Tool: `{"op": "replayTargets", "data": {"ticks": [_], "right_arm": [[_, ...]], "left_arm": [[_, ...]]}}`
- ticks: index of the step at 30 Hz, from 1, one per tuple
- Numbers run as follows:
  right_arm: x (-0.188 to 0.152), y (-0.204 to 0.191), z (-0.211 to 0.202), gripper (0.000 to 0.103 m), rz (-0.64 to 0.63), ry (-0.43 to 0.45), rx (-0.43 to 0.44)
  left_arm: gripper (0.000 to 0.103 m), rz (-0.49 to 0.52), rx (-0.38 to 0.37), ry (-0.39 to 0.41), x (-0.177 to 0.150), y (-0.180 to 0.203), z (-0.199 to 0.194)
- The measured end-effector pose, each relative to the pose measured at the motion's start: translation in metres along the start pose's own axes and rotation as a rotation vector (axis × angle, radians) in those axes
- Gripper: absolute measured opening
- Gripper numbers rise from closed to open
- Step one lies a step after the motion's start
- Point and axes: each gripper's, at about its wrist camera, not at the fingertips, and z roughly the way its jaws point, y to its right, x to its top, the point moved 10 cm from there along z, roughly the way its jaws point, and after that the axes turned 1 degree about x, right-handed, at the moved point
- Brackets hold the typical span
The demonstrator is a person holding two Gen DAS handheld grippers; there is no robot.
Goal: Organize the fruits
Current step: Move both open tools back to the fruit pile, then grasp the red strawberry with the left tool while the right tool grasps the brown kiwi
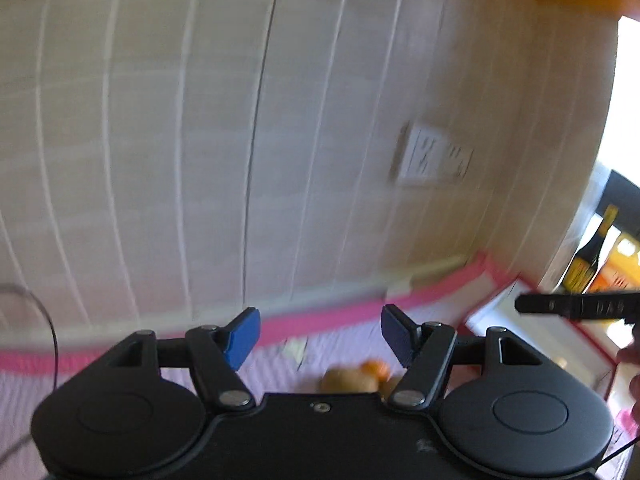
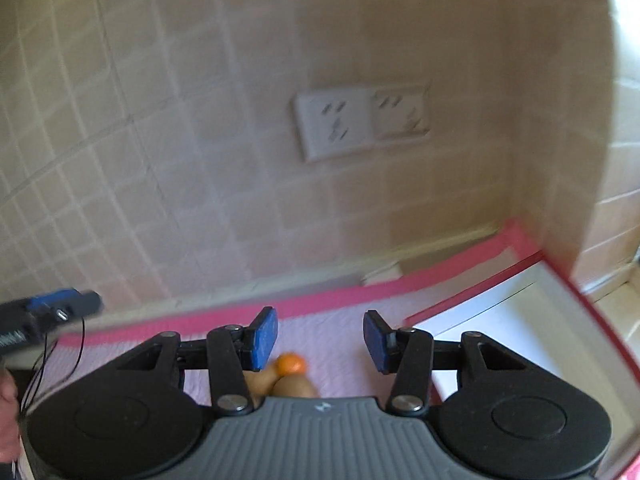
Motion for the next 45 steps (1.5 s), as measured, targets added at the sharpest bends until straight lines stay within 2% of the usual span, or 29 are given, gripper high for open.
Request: {"op": "replayTargets", "data": {"ticks": [8,13,17,19,21,24,27,29,39,45], "right_arm": [[-0.037,-0.02,0.064,0.05,-0.061,-0.147,0.038],[-0.072,-0.023,0.111,0.052,-0.095,-0.273,0.049],[-0.088,-0.023,0.131,0.053,-0.102,-0.327,0.048],[-0.092,-0.024,0.139,0.059,-0.116,-0.341,0.044],[-0.093,-0.023,0.144,0.06,-0.13,-0.349,0.036],[-0.096,-0.023,0.152,0.06,-0.147,-0.362,0.028],[-0.099,-0.023,0.16,0.057,-0.152,-0.375,0.03],[-0.1,-0.023,0.164,0.056,-0.159,-0.374,0.027],[-0.095,-0.023,0.153,0.055,-0.167,-0.339,0.03],[-0.063,-0.023,0.119,0.055,-0.146,-0.251,0.05]], "left_arm": [[0.079,-0.022,-0.067,-0.167,-0.076,-0.001,0.051],[0.079,-0.06,-0.104,-0.258,-0.114,0.0,0.079],[0.079,-0.092,-0.135,-0.31,-0.132,0.001,0.096],[0.079,-0.09,-0.159,-0.322,-0.135,0.005,0.1],[0.079,-0.083,-0.173,-0.331,-0.139,0.008,0.105],[0.071,-0.088,-0.187,-0.35,-0.144,0.012,0.113],[0.064,-0.08,-0.182,-0.345,-0.145,0.014,0.118],[0.049,-0.074,-0.184,-0.343,-0.143,0.015,0.119],[0.048,-0.057,-0.155,-0.295,-0.133,0.015,0.109],[0.048,-0.022,-0.147,-0.236,-0.109,0.018,0.09]]}}
